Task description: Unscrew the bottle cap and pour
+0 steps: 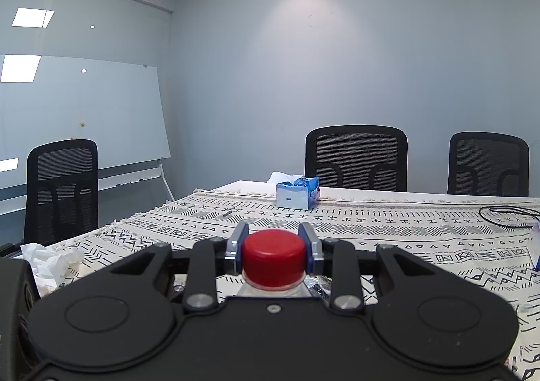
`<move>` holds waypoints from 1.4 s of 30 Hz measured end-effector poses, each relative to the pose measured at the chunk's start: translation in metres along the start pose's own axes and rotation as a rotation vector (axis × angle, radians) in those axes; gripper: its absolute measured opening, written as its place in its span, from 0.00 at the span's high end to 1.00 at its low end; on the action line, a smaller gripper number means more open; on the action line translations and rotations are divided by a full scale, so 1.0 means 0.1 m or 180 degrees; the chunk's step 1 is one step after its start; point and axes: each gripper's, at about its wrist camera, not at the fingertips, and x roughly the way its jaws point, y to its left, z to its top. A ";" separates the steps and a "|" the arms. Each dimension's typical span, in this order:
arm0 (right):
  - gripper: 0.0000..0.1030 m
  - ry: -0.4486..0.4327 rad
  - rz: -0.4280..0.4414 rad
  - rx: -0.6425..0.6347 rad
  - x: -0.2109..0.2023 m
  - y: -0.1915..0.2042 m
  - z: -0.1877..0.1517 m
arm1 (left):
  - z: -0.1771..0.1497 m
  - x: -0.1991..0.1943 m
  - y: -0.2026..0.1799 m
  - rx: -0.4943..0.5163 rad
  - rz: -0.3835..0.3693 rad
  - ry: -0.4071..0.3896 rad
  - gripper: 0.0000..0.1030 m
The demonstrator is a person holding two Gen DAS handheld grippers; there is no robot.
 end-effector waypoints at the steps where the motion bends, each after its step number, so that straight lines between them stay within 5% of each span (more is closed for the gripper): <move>1: 0.67 -0.0002 0.0001 0.0000 0.00 0.00 0.00 | 0.00 -0.01 -0.01 0.0003 0.0001 0.0000 0.43; 30: 0.67 -0.0020 0.0060 -0.0034 -0.02 -0.03 -0.01 | -0.01 -0.05 -0.06 0.0006 -0.0018 -0.0009 0.43; 42: 0.68 -0.0005 0.0855 -0.0293 0.00 -0.32 0.02 | 0.00 -0.12 -0.06 -0.0032 -0.0096 0.0008 0.44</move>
